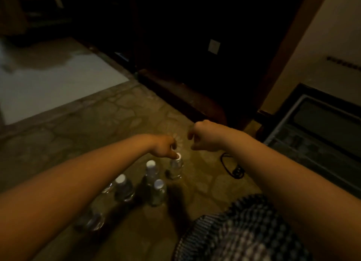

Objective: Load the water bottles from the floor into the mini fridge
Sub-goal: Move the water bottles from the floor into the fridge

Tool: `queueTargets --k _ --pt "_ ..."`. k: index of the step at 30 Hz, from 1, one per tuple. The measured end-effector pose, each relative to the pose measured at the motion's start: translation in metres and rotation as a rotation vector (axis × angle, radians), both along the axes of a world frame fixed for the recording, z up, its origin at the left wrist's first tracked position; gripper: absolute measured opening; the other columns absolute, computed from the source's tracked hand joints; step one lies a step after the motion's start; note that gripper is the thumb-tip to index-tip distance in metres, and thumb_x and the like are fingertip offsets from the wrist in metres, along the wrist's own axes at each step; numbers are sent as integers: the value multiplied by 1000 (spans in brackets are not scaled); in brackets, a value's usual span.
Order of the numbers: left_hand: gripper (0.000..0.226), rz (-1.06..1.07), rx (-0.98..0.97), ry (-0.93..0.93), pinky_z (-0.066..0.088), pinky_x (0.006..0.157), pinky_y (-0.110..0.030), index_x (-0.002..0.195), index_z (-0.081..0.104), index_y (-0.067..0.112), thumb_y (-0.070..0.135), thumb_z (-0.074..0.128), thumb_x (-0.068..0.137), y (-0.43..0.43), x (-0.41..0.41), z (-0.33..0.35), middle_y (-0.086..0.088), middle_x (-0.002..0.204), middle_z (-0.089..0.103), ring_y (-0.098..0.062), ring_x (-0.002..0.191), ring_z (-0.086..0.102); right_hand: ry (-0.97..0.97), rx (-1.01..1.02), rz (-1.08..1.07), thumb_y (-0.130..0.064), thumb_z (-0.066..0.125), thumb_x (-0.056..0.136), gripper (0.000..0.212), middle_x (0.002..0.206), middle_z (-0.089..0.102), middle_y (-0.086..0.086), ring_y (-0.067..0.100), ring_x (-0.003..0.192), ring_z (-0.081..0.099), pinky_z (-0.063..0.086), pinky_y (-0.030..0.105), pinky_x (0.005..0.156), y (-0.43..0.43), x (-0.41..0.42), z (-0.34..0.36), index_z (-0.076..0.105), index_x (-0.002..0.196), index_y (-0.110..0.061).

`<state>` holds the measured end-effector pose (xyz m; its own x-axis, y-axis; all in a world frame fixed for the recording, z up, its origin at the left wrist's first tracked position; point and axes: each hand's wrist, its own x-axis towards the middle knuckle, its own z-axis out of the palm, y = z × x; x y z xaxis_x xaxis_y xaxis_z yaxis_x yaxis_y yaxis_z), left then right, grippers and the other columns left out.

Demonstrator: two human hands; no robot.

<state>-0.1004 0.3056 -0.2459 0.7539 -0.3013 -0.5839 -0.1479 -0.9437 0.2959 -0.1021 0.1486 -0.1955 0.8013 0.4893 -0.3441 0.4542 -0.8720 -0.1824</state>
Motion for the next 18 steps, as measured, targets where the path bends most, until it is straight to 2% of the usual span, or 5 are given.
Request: queueTargets --k 4,6,10,13,18 --pt "42 135 -110 110 45 98 -35 127 49 11 29 55 89 45 -25 -44 -9 127 55 -20 109 54 103 72 -44 -21 62 87 32 126 55 8 21 107 55 44 28 81 45 -8 -36 57 118 -14" --pt "38 188 -145 177 44 93 -34 123 51 11 27 56 89 59 -39 -71 -11 123 56 -20 104 54 160 88 -79 -20 62 87 33 130 52 10 23 114 53 45 30 88 60 -15 -64 56 118 -11" --pt "37 344 -258 310 46 89 -33 124 49 15 22 57 88 71 -67 -113 -10 117 56 -23 107 55 280 70 -137 -21 61 87 33 120 58 12 23 104 57 46 30 82 80 -30 -120 57 117 -6" --pt "54 440 -351 297 40 103 -36 138 34 18 18 56 89 69 -83 -130 -8 132 51 -23 121 49 337 75 -210 -20 56 89 33 123 56 13 25 109 56 46 33 88 89 -39 -147 55 120 -7" --pt "72 671 -583 193 30 114 -39 141 26 27 9 63 83 64 -109 -167 -1 144 39 -21 136 36 323 21 -307 -26 56 89 33 117 60 14 30 108 58 48 39 92 96 -45 -181 57 114 -6"
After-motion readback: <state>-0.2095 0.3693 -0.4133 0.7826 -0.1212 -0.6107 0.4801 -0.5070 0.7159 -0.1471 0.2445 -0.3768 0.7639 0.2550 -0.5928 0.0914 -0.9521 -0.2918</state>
